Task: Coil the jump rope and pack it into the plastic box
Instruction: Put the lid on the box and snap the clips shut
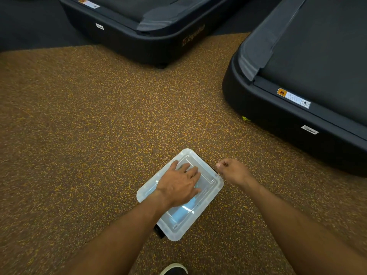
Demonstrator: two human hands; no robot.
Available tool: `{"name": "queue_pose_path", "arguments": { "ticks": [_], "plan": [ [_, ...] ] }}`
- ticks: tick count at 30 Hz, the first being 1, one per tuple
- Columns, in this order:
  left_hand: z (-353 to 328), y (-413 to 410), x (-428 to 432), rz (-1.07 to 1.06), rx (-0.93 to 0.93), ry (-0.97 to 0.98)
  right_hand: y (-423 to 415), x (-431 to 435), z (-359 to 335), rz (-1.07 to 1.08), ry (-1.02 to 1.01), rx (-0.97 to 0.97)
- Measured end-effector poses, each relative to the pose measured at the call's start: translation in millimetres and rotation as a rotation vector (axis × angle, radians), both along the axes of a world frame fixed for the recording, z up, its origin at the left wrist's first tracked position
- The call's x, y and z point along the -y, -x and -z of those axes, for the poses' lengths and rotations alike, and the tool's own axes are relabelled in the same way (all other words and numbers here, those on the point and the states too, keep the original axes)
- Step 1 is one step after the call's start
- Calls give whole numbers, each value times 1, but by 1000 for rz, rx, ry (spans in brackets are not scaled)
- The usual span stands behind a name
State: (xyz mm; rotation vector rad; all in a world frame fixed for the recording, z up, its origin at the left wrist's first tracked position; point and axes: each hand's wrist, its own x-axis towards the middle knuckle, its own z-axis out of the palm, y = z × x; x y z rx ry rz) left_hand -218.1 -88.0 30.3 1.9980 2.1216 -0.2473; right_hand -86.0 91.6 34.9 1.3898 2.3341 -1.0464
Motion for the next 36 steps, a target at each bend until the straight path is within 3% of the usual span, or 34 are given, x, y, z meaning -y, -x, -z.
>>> {"name": "queue_pose_path", "arguments": {
  "ticks": [12, 23, 36],
  "plan": [
    [0, -4, 0, -12, -10, 7, 25, 3, 7, 34, 313, -7],
    [-1, -5, -1, -17, -18, 19, 22, 1, -12, -5, 103, -95],
    [0, -7, 0, -7, -46, -3, 22, 17, -17, -245, -162, 34]
  ]
}}
